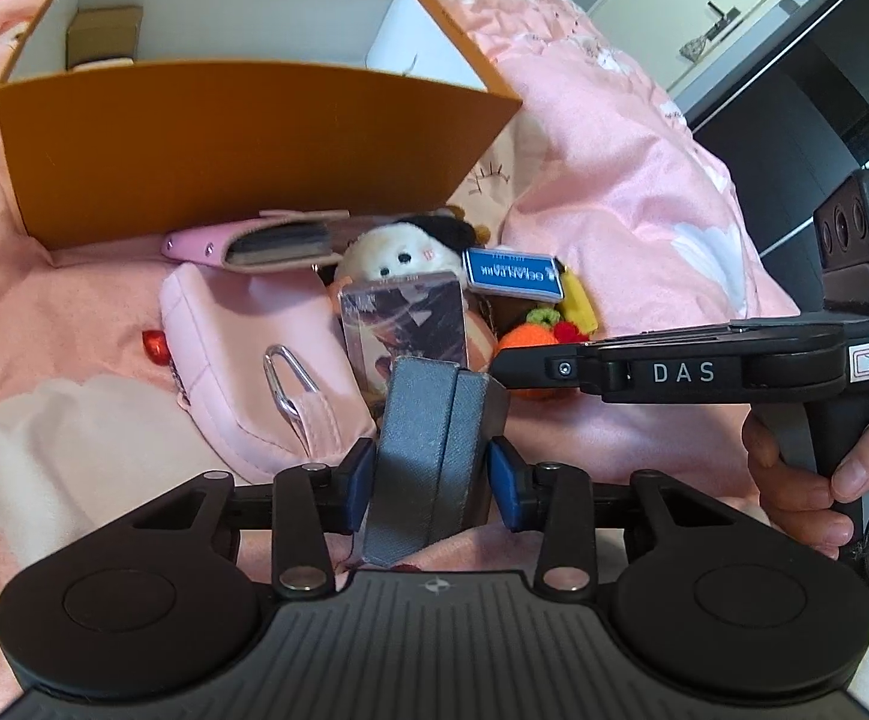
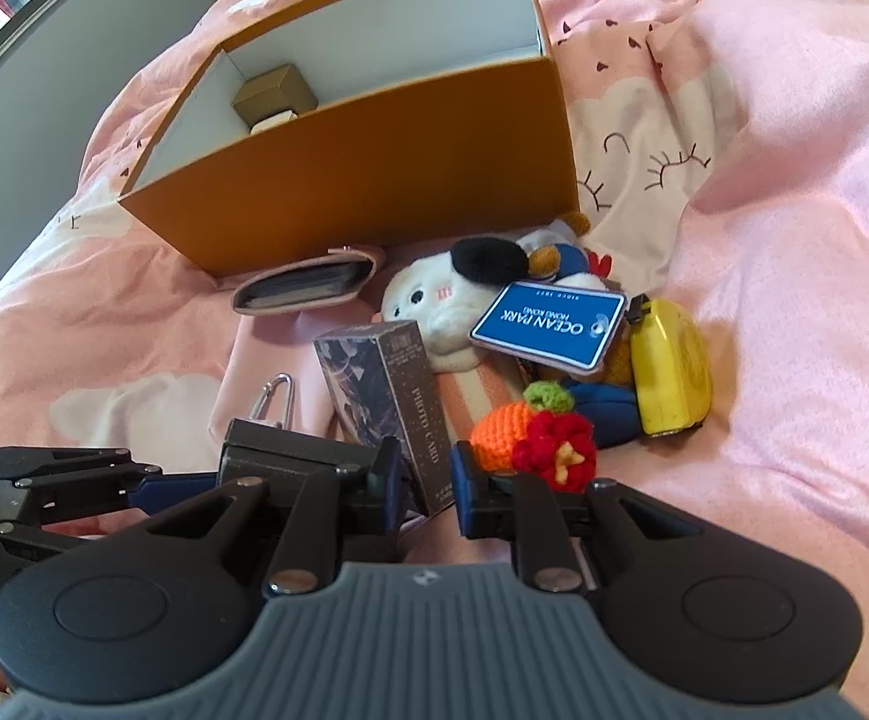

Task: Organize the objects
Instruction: 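Grasp the photo card box with the right gripper while the left gripper holds the grey case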

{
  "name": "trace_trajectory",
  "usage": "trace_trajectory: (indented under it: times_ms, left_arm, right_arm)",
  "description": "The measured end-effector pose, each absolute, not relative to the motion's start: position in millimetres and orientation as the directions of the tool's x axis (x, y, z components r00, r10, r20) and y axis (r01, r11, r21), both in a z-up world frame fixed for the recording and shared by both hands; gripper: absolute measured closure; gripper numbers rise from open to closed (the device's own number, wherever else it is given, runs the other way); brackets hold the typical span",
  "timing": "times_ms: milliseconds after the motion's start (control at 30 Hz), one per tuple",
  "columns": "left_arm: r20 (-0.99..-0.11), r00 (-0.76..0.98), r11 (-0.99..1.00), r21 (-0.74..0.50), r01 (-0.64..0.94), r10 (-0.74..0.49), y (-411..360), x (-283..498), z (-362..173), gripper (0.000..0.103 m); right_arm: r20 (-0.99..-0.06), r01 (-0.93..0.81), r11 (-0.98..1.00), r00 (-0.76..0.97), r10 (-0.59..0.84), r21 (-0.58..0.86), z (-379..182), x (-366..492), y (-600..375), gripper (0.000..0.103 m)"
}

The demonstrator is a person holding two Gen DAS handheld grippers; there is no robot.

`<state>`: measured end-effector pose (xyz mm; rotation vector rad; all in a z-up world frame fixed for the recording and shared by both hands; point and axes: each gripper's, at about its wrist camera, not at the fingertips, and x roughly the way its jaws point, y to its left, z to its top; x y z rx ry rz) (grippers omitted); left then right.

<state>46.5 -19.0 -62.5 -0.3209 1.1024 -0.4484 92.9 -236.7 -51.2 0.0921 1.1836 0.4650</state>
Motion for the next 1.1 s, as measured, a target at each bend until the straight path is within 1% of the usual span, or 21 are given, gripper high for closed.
trace_trajectory:
  times_ms: [100, 433, 500, 533, 700, 900, 967, 1100]
  left_arm:
    - [-0.769, 0.405, 0.868, -0.467, 0.172, -0.494, -13, 46, -58, 0.061]
    - [-0.730, 0.494, 0.868, -0.482, 0.116, -0.472, 14, 44, -37, 0.061]
    - [-0.723, 0.517, 0.870, -0.484, 0.093, -0.458, 22, 44, -33, 0.061]
    - [-0.720, 0.528, 0.871, -0.486, 0.079, -0.450, 27, 44, -32, 0.061]
    - [-0.737, 0.540, 0.882, -0.470, 0.020, -0.405, 38, 48, -38, 0.061]
    - [-0.741, 0.536, 0.874, -0.485, -0.008, -0.406, 46, 50, -44, 0.061]
    - [-0.743, 0.532, 0.874, -0.485, -0.012, -0.405, 47, 50, -46, 0.061]
    - [-0.749, 0.526, 0.875, -0.483, -0.017, -0.403, 47, 50, -48, 0.061]
  right_arm:
    - [-0.863, -0.312, 0.902, 0.316, 0.395, 0.299, -46, 92, -237, 0.082]
    - [-0.850, -0.372, 0.880, 0.316, 0.421, 0.297, -38, 97, -228, 0.082]
    - [-0.852, -0.398, 0.874, 0.318, 0.416, 0.278, -37, 99, -223, 0.076]
    - [-0.854, -0.412, 0.872, 0.320, 0.410, 0.264, -37, 101, -221, 0.070]
    - [-0.869, -0.465, 0.862, 0.321, 0.376, 0.201, -44, 108, -211, 0.069]
    - [-0.877, -0.495, 0.839, 0.271, 0.396, 0.225, -61, 116, -203, 0.068]
    - [-0.876, -0.488, 0.836, 0.253, 0.410, 0.251, -68, 120, -203, 0.064]
    - [-0.862, -0.480, 0.826, 0.238, 0.448, 0.297, -75, 124, -204, 0.063]
